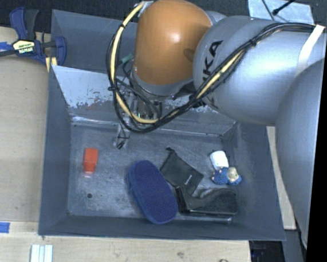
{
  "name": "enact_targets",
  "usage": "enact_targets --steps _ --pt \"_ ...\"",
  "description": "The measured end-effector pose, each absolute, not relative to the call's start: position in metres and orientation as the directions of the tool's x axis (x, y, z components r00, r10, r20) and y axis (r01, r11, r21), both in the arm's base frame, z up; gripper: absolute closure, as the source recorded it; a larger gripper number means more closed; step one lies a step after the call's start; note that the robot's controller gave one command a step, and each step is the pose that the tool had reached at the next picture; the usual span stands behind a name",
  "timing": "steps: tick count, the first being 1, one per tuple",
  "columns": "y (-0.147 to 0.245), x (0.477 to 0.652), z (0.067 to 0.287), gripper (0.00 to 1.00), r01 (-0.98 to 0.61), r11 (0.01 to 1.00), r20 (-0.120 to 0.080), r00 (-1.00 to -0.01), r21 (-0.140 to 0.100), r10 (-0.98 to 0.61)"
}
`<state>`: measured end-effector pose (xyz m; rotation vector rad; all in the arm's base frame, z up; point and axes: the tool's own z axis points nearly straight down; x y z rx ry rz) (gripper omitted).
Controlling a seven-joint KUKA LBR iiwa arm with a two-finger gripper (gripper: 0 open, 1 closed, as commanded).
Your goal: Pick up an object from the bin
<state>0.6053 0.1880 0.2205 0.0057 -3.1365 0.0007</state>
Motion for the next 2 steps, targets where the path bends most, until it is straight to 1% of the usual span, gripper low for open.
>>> enact_targets --steps 1,2 --pt "0.2212 0.6005 0.0799 0.00 0.000 1.000 0.005 -1.000 -0.001 0.000" --pt "0.2209 0.6035 0.0859 1.00 0.004 1.000 -0.004 -1.000 0.002 0.004"
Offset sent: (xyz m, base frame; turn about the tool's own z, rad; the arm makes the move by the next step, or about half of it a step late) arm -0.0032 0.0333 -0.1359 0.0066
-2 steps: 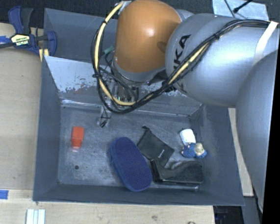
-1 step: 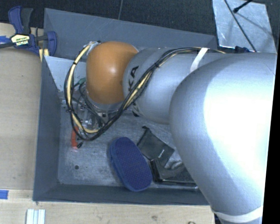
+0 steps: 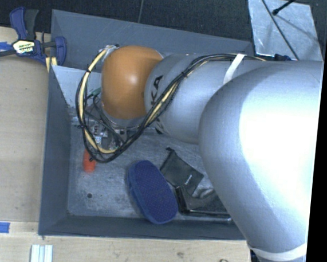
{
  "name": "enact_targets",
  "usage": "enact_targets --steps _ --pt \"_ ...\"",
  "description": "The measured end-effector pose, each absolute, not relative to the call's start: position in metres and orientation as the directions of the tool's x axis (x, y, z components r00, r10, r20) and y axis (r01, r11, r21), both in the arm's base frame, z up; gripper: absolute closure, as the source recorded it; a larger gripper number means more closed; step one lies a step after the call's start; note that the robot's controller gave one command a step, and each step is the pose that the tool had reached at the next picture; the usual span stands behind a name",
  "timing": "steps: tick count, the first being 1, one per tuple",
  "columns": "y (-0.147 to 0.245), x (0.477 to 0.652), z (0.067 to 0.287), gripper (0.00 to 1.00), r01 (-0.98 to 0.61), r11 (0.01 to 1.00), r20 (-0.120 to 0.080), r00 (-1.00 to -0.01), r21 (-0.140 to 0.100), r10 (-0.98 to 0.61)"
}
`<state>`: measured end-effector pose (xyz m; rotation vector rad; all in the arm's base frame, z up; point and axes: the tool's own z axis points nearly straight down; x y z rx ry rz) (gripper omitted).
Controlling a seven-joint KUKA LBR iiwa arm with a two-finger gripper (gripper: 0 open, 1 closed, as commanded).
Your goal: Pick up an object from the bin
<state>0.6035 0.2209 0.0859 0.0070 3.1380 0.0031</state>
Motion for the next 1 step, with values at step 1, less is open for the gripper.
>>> enact_targets --steps 1 --pt "0.2347 0.5850 0.2239 1.00 -0.055 0.998 -0.012 -0.998 0.004 -0.055"
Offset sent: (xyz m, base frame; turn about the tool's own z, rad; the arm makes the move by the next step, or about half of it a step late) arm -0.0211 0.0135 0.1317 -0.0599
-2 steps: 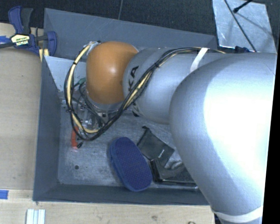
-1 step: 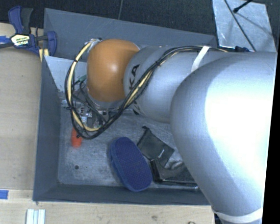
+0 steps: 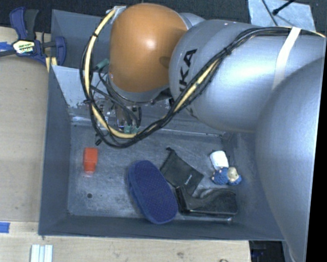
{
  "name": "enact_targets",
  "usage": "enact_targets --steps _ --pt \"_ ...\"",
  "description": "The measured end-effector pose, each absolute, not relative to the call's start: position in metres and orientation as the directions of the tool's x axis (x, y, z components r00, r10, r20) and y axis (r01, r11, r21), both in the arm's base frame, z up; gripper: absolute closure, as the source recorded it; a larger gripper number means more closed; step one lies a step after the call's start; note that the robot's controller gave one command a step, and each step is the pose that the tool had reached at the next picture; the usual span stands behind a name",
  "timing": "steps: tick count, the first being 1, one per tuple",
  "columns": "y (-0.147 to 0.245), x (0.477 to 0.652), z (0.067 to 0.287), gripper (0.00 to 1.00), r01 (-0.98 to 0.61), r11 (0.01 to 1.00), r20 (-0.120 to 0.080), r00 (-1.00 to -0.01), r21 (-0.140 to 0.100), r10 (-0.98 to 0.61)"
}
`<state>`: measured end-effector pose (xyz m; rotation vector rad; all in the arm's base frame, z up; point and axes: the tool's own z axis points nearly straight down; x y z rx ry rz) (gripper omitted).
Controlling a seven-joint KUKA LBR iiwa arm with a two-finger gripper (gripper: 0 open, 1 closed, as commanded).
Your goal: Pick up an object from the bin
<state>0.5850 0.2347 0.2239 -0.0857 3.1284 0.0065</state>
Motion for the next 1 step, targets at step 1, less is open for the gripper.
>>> enact_targets --steps 1 --pt "0.2335 0.5836 0.2182 0.00 -0.053 0.999 -0.003 -0.999 0.001 -0.053"
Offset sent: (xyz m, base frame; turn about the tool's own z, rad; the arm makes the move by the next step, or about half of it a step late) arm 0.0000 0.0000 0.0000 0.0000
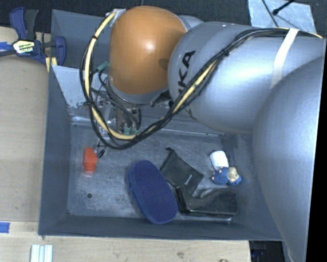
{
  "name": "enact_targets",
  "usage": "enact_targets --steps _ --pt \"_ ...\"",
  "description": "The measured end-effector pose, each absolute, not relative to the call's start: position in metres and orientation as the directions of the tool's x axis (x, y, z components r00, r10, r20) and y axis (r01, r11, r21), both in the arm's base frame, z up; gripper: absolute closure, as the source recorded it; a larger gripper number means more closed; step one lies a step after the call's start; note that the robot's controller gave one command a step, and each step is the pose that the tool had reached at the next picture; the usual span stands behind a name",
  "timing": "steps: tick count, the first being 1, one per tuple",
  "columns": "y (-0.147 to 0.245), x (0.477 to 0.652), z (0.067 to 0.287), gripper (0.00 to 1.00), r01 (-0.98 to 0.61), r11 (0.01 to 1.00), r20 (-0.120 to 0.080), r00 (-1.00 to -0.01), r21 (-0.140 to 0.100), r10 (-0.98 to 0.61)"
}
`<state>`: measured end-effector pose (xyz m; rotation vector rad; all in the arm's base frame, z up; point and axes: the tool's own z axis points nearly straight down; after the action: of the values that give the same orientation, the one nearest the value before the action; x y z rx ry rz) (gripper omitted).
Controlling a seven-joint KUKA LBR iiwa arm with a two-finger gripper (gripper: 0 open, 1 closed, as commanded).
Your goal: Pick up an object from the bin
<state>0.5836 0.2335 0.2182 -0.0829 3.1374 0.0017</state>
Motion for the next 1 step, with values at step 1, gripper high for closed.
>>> enact_targets --steps 1 --pt "0.2198 0.5695 0.0700 0.00 -0.311 0.951 0.005 -0.951 0.000 -0.311"
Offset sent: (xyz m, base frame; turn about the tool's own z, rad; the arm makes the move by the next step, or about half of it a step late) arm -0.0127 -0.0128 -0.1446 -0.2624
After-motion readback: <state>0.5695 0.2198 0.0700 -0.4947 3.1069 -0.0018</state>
